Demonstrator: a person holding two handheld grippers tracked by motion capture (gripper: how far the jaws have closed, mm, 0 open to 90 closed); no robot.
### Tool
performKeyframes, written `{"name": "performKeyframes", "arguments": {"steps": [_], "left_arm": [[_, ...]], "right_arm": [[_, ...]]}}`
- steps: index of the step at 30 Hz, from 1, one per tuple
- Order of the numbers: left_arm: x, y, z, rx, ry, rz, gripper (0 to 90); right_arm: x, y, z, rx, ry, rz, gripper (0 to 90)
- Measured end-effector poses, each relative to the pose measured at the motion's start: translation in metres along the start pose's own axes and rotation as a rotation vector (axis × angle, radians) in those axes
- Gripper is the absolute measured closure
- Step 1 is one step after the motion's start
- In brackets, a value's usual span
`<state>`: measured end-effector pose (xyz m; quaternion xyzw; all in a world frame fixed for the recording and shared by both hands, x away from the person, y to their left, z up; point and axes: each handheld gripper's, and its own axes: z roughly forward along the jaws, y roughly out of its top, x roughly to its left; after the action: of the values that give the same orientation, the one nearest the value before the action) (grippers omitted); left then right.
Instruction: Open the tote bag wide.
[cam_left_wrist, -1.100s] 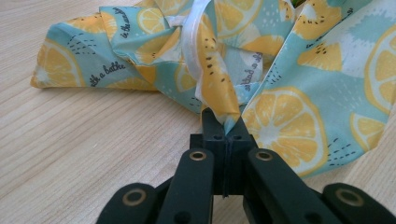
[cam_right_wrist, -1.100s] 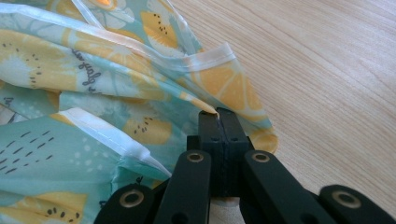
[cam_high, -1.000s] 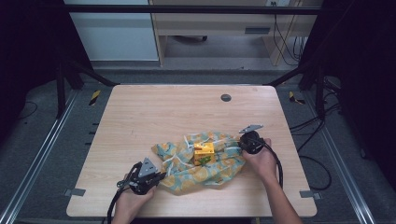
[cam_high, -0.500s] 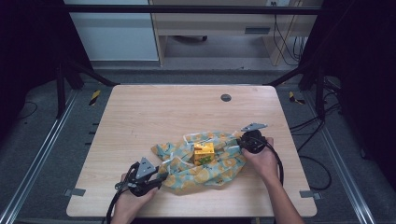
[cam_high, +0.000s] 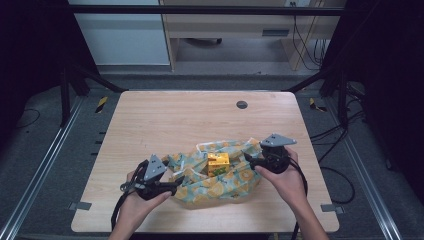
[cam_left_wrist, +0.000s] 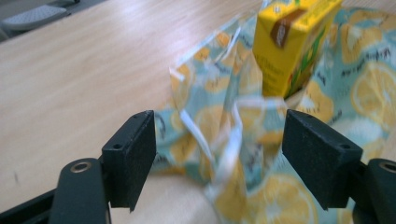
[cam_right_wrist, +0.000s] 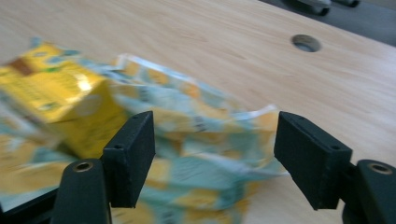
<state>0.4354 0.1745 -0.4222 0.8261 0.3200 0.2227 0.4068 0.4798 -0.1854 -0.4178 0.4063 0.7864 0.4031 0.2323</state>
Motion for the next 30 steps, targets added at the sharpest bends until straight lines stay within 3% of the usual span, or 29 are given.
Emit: {"name": "performKeyframes", "arguments": {"steps": [2,7,9,11,17,21,24,27,30], "left_arm": [[0.001,0.013,0.006,0.017,-0.010,0.038,25.8],[-0.001,0.030,0.033,0.055,-0.075,0.072,25.6],[-0.002,0.030,0.043,0.077,-0.103,0.070,25.1],[-0.005,0.029,0.053,0.107,-0.102,0.077,23.7],[-0.014,0.027,0.071,0.136,-0.119,0.092,23.9],[-0.013,0.024,0.079,0.164,-0.114,0.100,28.1],[-0.014,0.021,0.083,0.184,-0.118,0.121,35.4],[-0.013,0.019,0.086,0.209,-0.114,0.133,48.5],[-0.013,0.020,0.087,0.201,-0.121,0.121,62.4]], "right_arm": [[0.011,-0.004,-0.004,-0.002,0.022,-0.011,27.0],[0.033,-0.012,-0.008,0.008,0.077,-0.029,22.4],[0.039,-0.013,-0.008,0.017,0.095,-0.044,20.5],[0.047,-0.014,-0.007,0.029,0.114,-0.063,17.1],[0.064,-0.012,0.000,0.053,0.146,-0.104,12.3],[0.071,-0.013,0.012,0.087,0.157,-0.130,9.2],[0.077,-0.019,0.024,0.142,0.156,-0.165,9.1],[0.080,-0.025,0.030,0.185,0.154,-0.195,19.6],[0.079,-0.029,0.031,0.197,0.156,-0.211,39.8]]}}
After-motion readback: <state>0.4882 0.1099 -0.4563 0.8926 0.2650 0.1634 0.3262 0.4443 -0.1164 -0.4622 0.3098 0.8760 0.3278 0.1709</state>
